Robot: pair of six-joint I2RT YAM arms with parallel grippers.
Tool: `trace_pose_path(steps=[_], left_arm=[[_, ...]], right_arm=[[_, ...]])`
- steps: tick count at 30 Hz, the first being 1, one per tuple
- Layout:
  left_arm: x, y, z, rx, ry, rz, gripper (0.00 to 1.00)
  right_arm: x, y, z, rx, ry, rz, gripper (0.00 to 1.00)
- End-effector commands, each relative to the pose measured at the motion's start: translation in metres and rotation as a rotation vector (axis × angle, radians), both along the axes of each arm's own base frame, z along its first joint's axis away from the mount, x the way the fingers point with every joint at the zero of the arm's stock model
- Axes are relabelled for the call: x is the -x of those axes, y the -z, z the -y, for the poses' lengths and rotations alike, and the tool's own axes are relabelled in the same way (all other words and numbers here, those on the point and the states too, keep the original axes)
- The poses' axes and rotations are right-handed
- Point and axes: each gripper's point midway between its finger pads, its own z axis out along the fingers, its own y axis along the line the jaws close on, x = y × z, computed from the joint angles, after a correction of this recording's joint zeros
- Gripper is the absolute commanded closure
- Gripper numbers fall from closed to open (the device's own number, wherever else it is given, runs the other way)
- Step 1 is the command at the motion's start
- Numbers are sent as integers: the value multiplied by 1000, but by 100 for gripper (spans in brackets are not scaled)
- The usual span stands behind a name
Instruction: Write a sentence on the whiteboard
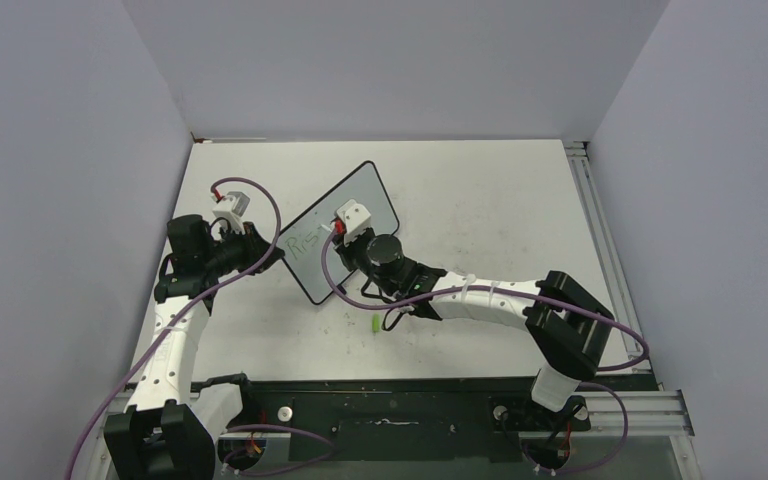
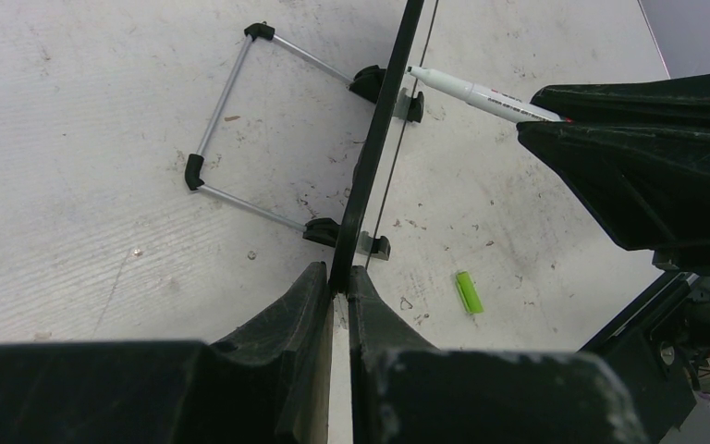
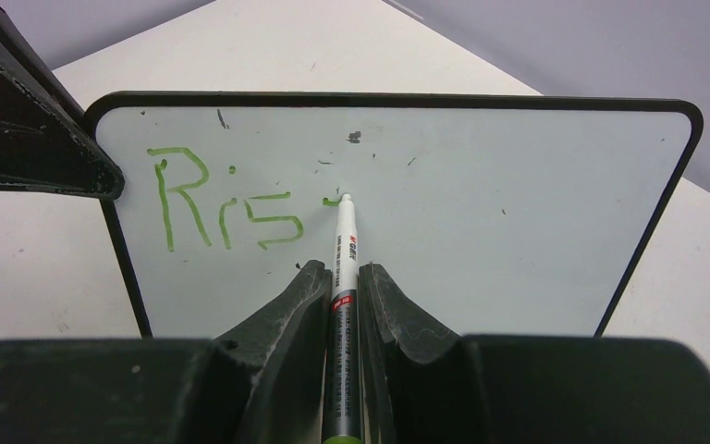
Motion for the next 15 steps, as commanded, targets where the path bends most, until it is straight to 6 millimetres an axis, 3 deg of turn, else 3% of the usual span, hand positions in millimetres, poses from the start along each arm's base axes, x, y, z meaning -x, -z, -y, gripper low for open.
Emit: trace_pose_path(steps=[1,15], left_arm=[[-8,-28,1,1,13,89,100],[-8,-29,1,1,13,90,100]], right_arm=[[-10,-26,-6,-74,29,36,95],[-7,-39,-9,-93,6,63,95]])
